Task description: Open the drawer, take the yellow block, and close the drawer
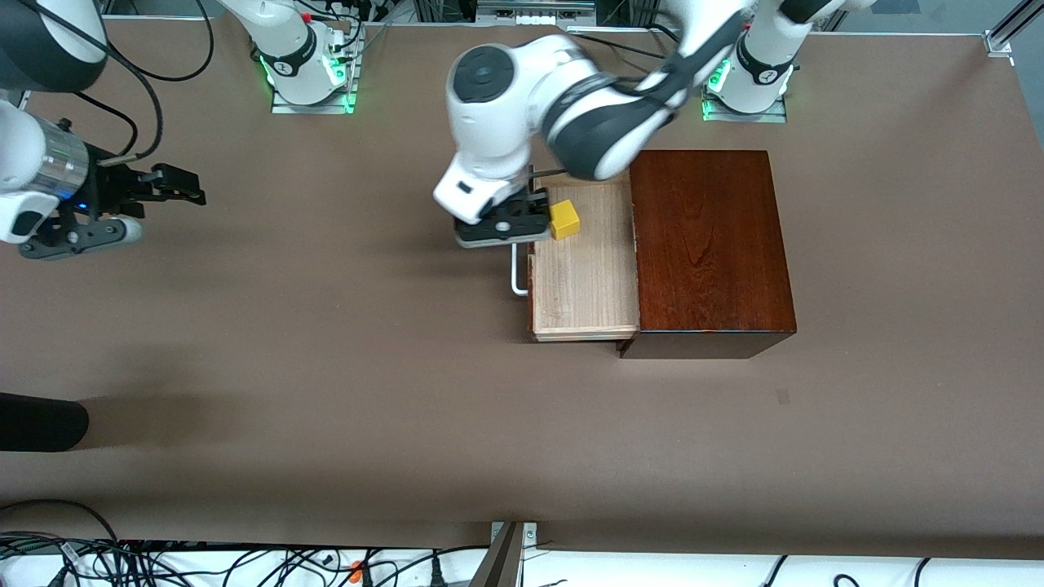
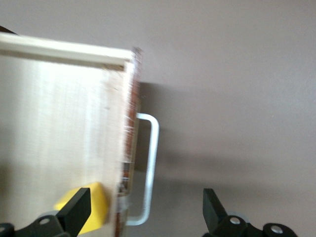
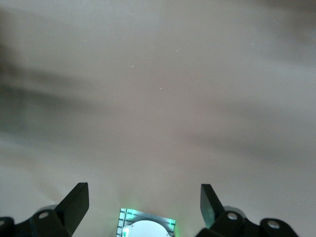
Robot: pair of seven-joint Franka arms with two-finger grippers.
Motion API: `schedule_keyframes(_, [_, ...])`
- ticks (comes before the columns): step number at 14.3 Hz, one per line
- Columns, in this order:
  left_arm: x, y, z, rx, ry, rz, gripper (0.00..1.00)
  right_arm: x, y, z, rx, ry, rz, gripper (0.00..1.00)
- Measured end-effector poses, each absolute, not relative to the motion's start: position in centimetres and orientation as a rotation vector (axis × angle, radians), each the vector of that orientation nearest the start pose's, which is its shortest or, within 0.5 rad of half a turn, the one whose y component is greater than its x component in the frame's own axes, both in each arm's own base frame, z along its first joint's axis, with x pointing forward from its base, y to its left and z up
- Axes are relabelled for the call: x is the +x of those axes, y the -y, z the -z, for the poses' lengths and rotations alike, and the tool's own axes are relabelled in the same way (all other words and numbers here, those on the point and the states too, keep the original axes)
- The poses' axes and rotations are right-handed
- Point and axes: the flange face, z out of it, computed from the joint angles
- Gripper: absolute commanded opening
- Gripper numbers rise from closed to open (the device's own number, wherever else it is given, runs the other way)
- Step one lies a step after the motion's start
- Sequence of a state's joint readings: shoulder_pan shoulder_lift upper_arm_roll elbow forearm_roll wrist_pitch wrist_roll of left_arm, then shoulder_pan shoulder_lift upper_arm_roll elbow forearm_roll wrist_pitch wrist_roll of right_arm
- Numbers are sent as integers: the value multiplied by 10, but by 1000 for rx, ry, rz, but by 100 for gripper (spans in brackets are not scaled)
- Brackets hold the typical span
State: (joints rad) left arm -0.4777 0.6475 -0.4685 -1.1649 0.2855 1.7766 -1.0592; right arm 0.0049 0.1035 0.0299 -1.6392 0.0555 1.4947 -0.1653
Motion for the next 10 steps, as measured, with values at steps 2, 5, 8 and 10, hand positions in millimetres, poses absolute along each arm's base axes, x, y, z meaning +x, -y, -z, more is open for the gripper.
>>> schedule_keyframes(2, [548,452,-477,-3149,278,20,100,567,-25,-526,-3034,266,-383,100])
schedule_keyframes(5, [582,371,-506,-3132,373,24,100,570,-35,-521,-3046,174,-384,100])
schedule_keyframes(8, [604,320,-518,-3125,435,29,100,575,-72,-511,-3073,64,-372,100])
schedule_keyframes(10, [613,285,-528,-3141,416,-13,100,574,-116,-502,-3098,-69,-372,100])
